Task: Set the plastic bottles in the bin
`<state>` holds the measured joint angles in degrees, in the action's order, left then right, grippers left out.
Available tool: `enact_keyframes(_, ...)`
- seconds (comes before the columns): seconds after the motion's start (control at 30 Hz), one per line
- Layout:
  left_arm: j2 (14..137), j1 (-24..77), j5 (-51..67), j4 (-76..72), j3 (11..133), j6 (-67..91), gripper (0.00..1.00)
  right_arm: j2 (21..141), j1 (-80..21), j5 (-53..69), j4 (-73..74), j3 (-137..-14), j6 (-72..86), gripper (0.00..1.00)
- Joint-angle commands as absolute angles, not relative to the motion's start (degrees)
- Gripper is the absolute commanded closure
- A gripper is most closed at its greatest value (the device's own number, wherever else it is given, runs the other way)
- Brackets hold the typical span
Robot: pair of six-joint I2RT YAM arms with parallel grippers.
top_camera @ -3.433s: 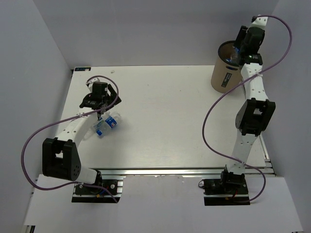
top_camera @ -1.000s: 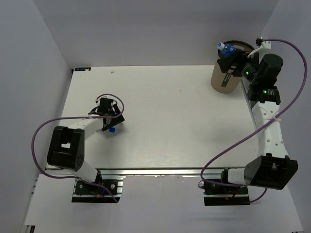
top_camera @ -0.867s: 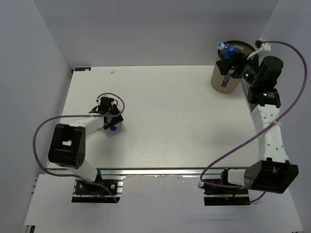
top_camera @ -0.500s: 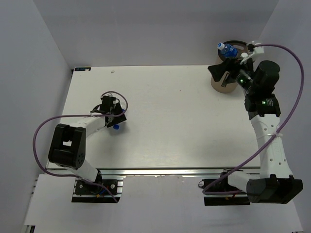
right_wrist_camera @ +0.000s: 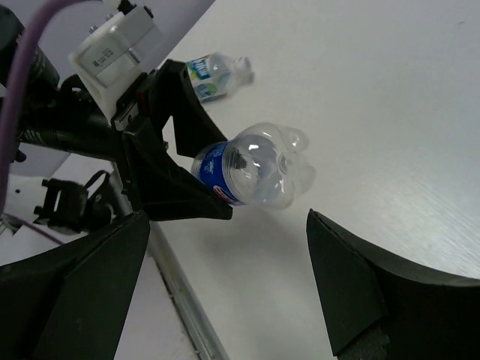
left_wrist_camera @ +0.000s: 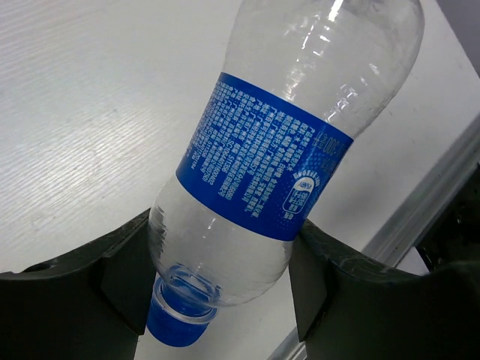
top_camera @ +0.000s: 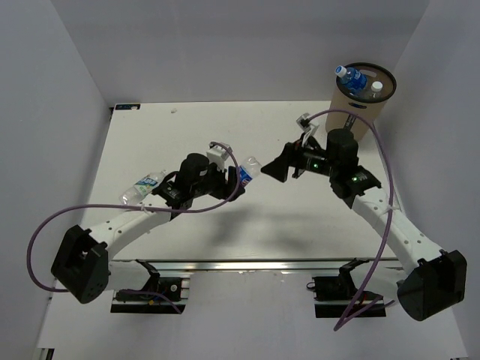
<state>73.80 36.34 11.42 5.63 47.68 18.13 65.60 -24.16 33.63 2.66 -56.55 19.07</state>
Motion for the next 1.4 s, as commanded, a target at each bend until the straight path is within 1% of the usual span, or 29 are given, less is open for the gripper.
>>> enact_keyframes(0.0, 69.97, 39.71, 14.5, 2.73, 45.71, 15.82, 0.96, 64.16, -26.28, 36.13, -8.75, -53.01, 22.84, 0.11)
enact_keyframes(0.1, 68.65, 42.35, 14.59, 1.23, 44.65, 15.91, 0.96, 64.77, -26.98, 33.85, -11.68, -49.57, 27.33, 0.11)
enact_keyframes(0.3, 67.94, 44.29, 14.68, 0.44, 44.38, 16.96, 0.98, 67.23, -29.0, 28.57, -9.49, -49.22, 27.95, 0.11)
enact_keyframes(0.37, 67.5, 44.56, 14.24, -0.95, 44.47, 16.88, 0.98, 67.93, -29.35, 28.56, -11.24, -48.78, 29.61, 0.11)
enact_keyframes(0.4, 67.41, 44.82, 14.59, -1.4, 44.39, 16.88, 1.0, 68.11, -29.44, 29.26, -12.47, -48.17, 30.4, 0.11)
enact_keyframes(0.47, 67.33, 45.26, 14.94, -2.11, 44.12, 16.96, 1.0, 68.47, -29.79, 30.05, -17.11, -47.2, 32.25, 0.15)
enact_keyframes(0.53, 67.41, 45.35, 13.89, -2.2, 44.12, 17.14, 1.0, 69.34, -29.97, 31.9, -18.37, -47.02, 34.27, 0.2)
enact_keyframes(0.73, 67.24, 45.53, 9.32, -3.95, 44.3, 18.37, 1.0, 70.4, -30.5, 29.36, -14.33, -48.08, 33.93, 0.2)
enact_keyframes(0.77, 66.89, 45.44, 8.97, -4.13, 44.3, 18.46, 1.0, 70.31, -30.5, 29.01, -14.24, -47.99, 33.66, 0.22)
enact_keyframes(0.8, 66.8, 45.53, 8.53, -4.3, 44.38, 18.54, 1.0, 70.23, -30.5, 28.83, -14.33, -47.9, 33.66, 0.24)
enact_keyframes(0.83, 66.71, 45.53, 7.31, -4.65, 44.3, 18.63, 1.0, 70.05, -30.5, 28.83, -14.5, -47.81, 33.58, 0.35)
enact_keyframes(0.87, 66.53, 45.53, 6.95, -4.75, 44.38, 18.89, 1.0, 70.05, -30.5, 28.92, -14.85, -47.81, 33.49, 0.5)
enact_keyframes(0.93, 66.53, 45.53, 7.82, -5.27, 44.38, 18.46, 1.0, 70.05, -30.59, 29.44, -17.04, -47.55, 33.92, 0.73)
enact_keyframes(1.0, 66.79, 45.53, 8.96, -5.27, 44.56, 18.46, 0.99, 69.87, -30.59, 29.27, -18.54, -47.11, 34.36, 0.82)
enact_keyframes(1.03, 66.88, 45.53, 8.7, -5.01, 44.82, 18.63, 0.9, 69.87, -30.5, 28.92, -18.46, -47.28, 34.28, 0.86)
enact_keyframes(1.1, 67.06, 45.53, 4.41, -3.09, 45.44, 19.24, 0.16, 69.96, -30.5, 27.69, -17.76, -48.51, 33.58, 0.88)
enact_keyframes(1.13, 67.23, 45.53, 2.57, -2.38, 46.14, 19.86, 0.02, 69.87, -30.5, 27.08, -16.45, -49.04, 33.14, 0.89)
enact_keyframes(1.27, 68.55, 45.53, -5.42, 2.09, 48.07, 20.56, 0.02, 70.22, -28.75, 19.1, -8.63, -56.22, 27.27, 0.9)
enact_keyframes(1.37, 68.82, 45.53, -9.56, 2.55, 47.99, 21.97, 0.02, 70.66, -24.98, 18.28, -5.46, -59.67, 25.58, 0.9)
